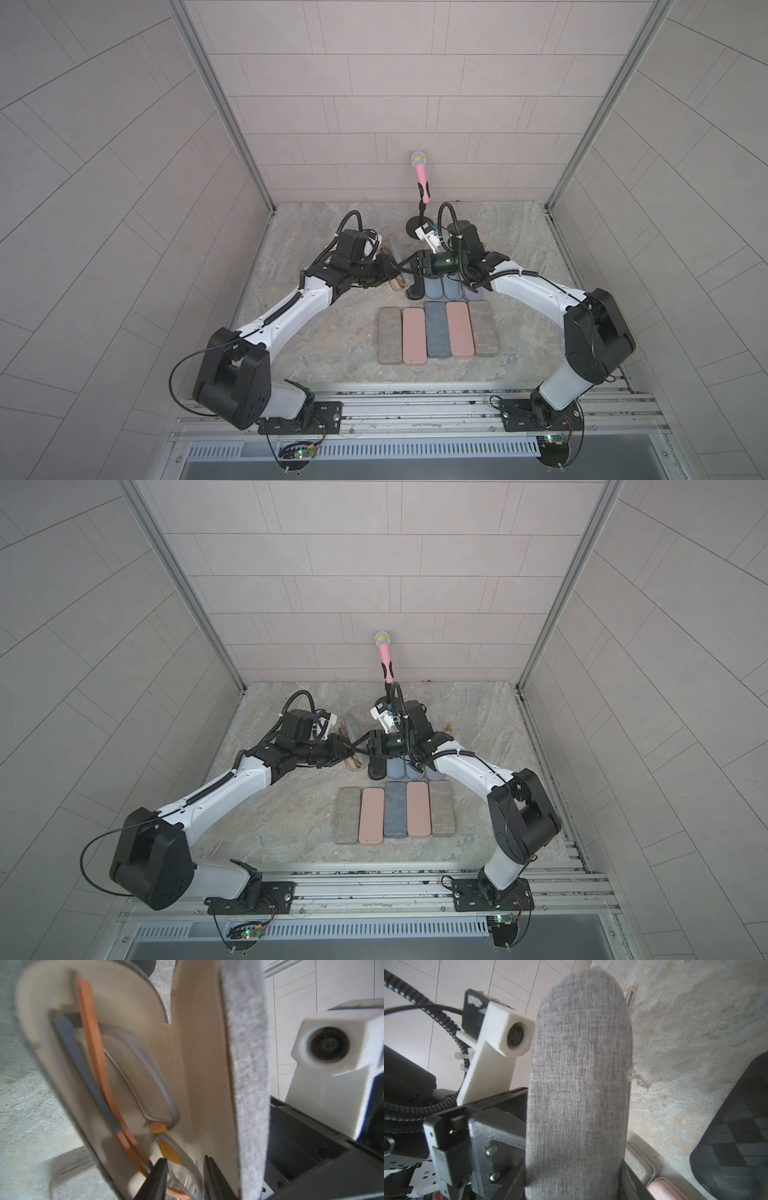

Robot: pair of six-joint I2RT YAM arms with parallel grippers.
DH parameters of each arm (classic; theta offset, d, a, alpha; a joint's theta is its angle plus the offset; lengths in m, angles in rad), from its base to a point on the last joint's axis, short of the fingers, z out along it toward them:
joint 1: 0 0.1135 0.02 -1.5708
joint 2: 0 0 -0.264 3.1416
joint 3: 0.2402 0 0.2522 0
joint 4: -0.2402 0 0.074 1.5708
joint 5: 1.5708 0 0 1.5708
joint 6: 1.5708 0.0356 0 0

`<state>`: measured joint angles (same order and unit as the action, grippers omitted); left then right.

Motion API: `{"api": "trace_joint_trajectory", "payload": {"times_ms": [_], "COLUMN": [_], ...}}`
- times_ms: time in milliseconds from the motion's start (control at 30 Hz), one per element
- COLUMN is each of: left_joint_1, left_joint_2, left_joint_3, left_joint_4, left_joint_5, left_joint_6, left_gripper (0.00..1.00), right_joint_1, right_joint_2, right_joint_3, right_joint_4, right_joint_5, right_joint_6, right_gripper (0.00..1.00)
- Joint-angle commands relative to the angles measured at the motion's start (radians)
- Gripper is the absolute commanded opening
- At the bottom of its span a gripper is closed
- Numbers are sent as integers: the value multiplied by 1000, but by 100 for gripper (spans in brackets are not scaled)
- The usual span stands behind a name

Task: Close the glasses case
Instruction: Adjust the glasses case.

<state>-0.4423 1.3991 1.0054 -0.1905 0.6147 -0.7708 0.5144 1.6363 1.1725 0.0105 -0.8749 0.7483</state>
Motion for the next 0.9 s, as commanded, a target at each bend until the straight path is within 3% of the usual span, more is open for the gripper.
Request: {"api": "trace_joint_trajectory", "payload": {"times_ms": [0, 133, 300, 433, 867], "left_joint_1": [-19, -21, -21, -21, -19], "left_joint_2": [12, 3, -4, -11, -59], "left_joint_3": [4, 7, 5, 1, -55], "left_joint_4": [56, 56, 56, 56, 107], "left_joint_5": [21, 16, 11, 7, -8], "left_joint_6": [-2, -2, 0, 2, -22], "left_gripper": [35, 34, 21, 17, 15], "right_joint_1": [11, 10, 10, 9, -11], "right_joint_2": [-17, -20, -22, -26, -44], "right_joint_3": [24, 20, 19, 18, -15], "right_joint_4": [28, 29, 35, 38, 124], "right_joint_5": [-28, -27, -26, -27, -44], "right_joint_6": [-6, -6, -1, 0, 48], "right_gripper": [21, 21, 21, 21, 21]}}
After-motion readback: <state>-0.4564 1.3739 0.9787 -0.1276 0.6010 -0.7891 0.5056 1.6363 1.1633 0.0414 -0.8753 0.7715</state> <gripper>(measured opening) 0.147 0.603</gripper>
